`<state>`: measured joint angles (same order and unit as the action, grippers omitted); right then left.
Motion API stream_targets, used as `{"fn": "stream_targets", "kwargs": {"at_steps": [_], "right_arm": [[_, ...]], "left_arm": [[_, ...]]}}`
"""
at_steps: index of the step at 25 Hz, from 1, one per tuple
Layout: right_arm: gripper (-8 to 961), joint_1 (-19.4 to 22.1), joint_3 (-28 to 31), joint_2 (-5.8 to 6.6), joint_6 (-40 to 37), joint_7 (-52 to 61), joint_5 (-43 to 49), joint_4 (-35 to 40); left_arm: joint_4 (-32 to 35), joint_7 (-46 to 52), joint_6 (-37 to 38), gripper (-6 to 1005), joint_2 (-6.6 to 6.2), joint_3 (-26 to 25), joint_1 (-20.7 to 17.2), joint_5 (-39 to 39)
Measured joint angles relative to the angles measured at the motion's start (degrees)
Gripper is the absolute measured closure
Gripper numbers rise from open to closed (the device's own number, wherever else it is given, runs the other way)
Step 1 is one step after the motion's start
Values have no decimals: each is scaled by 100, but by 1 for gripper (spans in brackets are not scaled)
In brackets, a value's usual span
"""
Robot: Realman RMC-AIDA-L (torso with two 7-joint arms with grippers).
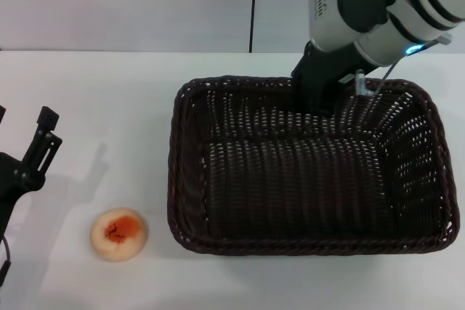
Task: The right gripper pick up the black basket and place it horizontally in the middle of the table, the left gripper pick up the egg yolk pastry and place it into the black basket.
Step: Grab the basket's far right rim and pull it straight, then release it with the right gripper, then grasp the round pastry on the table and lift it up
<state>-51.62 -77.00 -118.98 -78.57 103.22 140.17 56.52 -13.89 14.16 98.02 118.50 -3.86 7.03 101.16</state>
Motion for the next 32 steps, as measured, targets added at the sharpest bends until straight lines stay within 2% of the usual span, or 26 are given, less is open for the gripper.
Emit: {"fn": "stream_targets", "kwargs": {"at_steps": [6,16,20,21,28,29,32], "right_arm": [[797,34,-462,-20,242,348,-22,-139],[765,217,-634,-41,505,397,-27,41],[591,331,-634,-41,512,399,-27,298],[547,477,-635,-40,504,414,-27,593],[309,957,-675,-29,459,522,-20,1399],[193,1007,-687,-28,458,557,-8,1484],[193,1245,-694,-26,454,713,-4,1896]], "left_arm": [[34,0,19,177,-3,0,-23,0],[36,4,72,177,-14,-1,-18,0],[36,7,98,177,-21,0,-22,0],[38,21,103,177,-26,0,-28,1],[225,309,131,177,-29,0,-41,0],[276,363,193,177,-29,11,-41,0],[376,408,272,177,-31,78,-47,1]]}}
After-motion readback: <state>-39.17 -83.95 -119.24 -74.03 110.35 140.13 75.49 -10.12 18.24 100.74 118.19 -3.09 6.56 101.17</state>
